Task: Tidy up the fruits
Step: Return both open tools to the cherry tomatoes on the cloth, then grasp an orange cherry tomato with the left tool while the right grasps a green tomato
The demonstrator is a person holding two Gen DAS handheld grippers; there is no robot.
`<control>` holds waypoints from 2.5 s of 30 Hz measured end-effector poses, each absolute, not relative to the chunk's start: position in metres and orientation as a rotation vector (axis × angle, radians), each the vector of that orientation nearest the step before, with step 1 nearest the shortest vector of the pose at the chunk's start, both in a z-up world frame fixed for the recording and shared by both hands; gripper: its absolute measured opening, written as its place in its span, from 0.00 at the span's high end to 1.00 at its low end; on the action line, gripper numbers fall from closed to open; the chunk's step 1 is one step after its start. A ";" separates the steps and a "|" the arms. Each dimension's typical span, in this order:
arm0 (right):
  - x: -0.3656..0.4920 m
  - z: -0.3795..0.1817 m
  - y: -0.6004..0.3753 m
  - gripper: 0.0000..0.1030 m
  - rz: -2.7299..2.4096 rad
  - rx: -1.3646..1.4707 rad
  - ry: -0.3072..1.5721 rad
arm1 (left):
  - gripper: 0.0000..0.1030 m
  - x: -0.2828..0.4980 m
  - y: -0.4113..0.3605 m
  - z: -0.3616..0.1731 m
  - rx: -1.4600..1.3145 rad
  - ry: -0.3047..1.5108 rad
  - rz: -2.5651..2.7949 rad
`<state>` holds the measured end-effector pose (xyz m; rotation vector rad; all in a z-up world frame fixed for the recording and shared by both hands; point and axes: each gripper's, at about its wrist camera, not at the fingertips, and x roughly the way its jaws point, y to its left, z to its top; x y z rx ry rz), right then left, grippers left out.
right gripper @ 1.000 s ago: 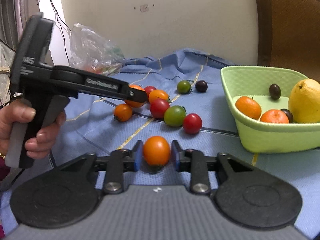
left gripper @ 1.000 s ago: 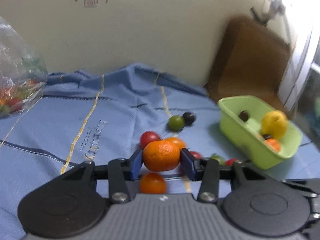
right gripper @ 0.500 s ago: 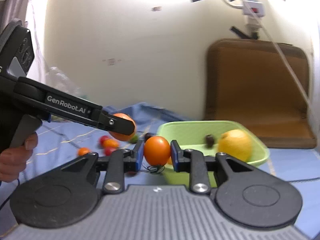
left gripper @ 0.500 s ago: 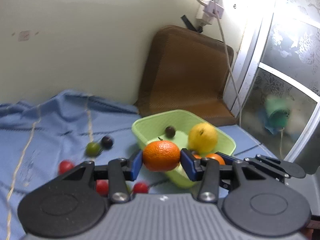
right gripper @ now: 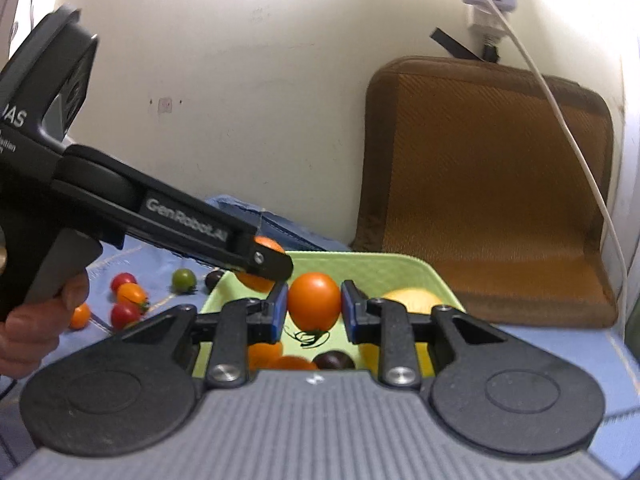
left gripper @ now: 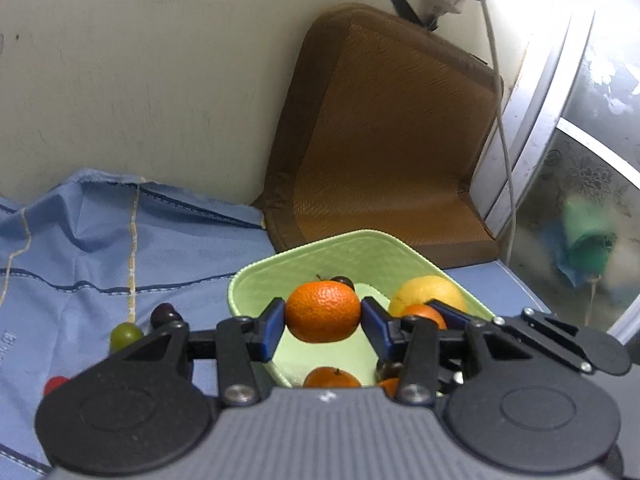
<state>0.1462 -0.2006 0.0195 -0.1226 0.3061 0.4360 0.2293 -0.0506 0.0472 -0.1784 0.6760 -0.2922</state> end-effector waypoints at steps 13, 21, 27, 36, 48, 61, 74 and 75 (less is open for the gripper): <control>0.146 0.005 -0.205 0.45 0.431 -0.125 0.259 | 0.57 0.220 -0.049 0.046 -0.133 0.644 -0.249; 0.106 0.020 -0.222 0.46 0.440 0.044 0.096 | 0.57 0.156 0.005 0.070 -0.182 0.522 -0.143; 0.071 0.014 -0.206 0.45 0.525 0.139 0.090 | 0.57 0.109 0.073 0.051 -0.245 0.551 0.032; 0.086 0.008 -0.116 0.46 0.644 -0.195 0.365 | 0.53 0.094 0.090 0.018 -0.243 0.620 0.024; 0.119 -0.001 -0.067 0.56 0.633 -0.499 0.499 | 0.57 0.118 0.065 -0.005 -0.109 0.667 0.011; 0.102 -0.002 -0.070 0.68 0.669 -0.592 0.404 | 0.72 0.089 0.059 -0.001 -0.127 0.655 -0.064; 0.021 -0.006 -0.143 0.68 0.658 -0.349 0.410 | 0.72 0.045 -0.007 -0.001 -0.073 0.680 -0.301; 0.018 -0.006 -0.151 0.68 0.634 -0.338 0.409 | 0.72 0.044 -0.013 -0.001 -0.066 0.679 -0.312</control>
